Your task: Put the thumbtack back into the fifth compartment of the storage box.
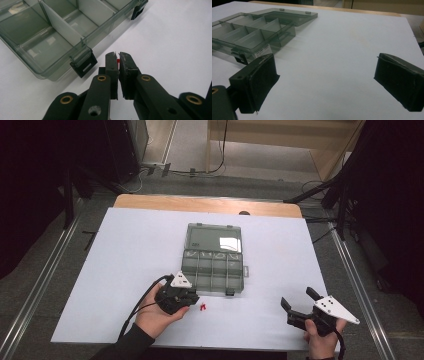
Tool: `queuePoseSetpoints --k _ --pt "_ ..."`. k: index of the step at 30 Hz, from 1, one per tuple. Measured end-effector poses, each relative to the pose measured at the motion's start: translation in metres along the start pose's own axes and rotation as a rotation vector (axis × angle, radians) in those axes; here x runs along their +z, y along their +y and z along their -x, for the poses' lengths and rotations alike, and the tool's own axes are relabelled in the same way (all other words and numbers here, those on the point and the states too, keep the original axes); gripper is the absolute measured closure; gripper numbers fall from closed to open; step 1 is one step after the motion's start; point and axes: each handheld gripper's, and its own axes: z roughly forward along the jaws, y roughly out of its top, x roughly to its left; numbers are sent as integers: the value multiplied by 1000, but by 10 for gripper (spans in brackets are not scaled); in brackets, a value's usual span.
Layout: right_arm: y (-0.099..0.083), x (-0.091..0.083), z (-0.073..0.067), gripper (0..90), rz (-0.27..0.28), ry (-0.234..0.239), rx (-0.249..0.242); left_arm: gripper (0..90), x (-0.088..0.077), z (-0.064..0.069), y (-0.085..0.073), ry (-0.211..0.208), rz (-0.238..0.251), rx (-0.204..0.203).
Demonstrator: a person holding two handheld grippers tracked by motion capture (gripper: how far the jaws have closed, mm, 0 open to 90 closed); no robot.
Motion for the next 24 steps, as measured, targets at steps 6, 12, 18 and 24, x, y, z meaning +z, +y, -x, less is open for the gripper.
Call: queuePoseSetpoints --k 6,12,18,24 --pt "0 0 0 43 0 -2 -4 856 -3 -3 4 -1 11 -2" --pt "0 0 -1 43 -2 2 2 855 -6 -5 6 -1 24 -9" --pt "0 1 -1 43 -1 2 4 855 -8 -7 10 -2 30 -16" --pt "-1 1 -1 42 -3 8 -3 855 -10 -11 15 1 46 -25"
